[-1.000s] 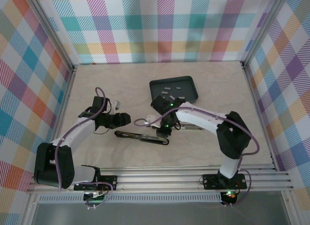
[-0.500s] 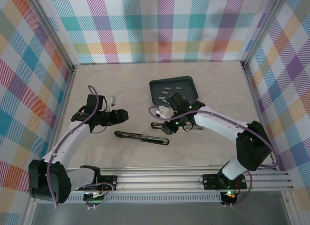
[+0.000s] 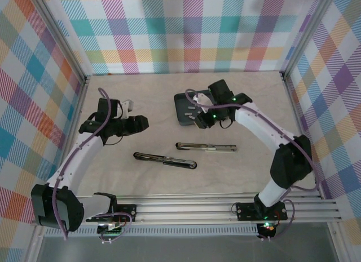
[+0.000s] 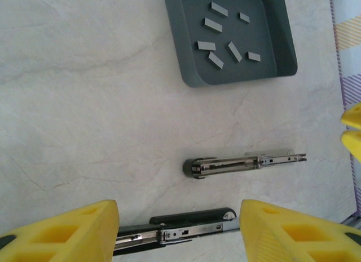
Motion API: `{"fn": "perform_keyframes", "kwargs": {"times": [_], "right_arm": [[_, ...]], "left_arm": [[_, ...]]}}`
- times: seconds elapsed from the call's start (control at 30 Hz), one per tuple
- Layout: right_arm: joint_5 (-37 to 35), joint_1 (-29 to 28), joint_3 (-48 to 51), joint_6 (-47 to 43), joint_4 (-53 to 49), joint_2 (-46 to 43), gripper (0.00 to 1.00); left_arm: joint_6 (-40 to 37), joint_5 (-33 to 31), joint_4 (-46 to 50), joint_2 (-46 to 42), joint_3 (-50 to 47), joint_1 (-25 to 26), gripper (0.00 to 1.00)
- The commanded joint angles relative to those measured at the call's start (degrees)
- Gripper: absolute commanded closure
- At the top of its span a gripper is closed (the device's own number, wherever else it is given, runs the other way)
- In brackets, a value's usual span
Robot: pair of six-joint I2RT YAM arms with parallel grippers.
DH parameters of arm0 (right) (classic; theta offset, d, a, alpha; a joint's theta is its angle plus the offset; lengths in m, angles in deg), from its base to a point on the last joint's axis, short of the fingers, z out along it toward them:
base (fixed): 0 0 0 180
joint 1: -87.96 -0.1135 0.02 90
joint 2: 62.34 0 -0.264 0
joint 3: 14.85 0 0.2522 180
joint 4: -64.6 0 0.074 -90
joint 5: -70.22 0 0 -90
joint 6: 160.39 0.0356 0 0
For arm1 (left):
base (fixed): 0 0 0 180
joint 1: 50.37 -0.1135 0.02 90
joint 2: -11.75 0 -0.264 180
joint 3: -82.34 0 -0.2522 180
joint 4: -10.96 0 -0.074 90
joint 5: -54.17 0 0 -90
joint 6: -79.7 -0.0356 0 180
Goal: Load the staples into the stapler
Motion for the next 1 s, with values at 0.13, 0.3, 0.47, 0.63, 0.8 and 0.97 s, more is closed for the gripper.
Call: {"fn": "perform_keyframes", "kwargs": {"times": [0.13,0.3,0.47,0.63,0.8,0.97], "right_arm": [[-3.88,3.29,-12.31,2.80,-8.14,11.82,0.69],[-7.23,3.66,-20.24,3.62,-9.64,20.56,0.69],[-9.72,3.96,-26.62,4.10,-9.67,28.08,0.69],[-10.64,4.21,-31.78,3.86,-9.29,34.04,0.69],[-9.65,5.47,-33.86,1.14,-9.06,36.67,0.68],[-7.03,7.60,-31.83,-6.01,-7.57,35.44,0.66]], "left_arm": [[-0.39,-2.79,3.99,6.58,7.13,-0.20,0.41],[-0.94,-4.15,5.38,12.61,11.27,-0.18,0.41],[-2.60,-5.34,7.38,17.62,15.61,-0.20,0.41],[-3.20,-5.60,8.28,21.38,18.98,-0.20,0.41],[-4.22,-5.61,9.58,24.16,21.23,-0.20,0.41],[-5.22,-5.31,10.16,26.60,22.91,-0.20,0.41]]}}
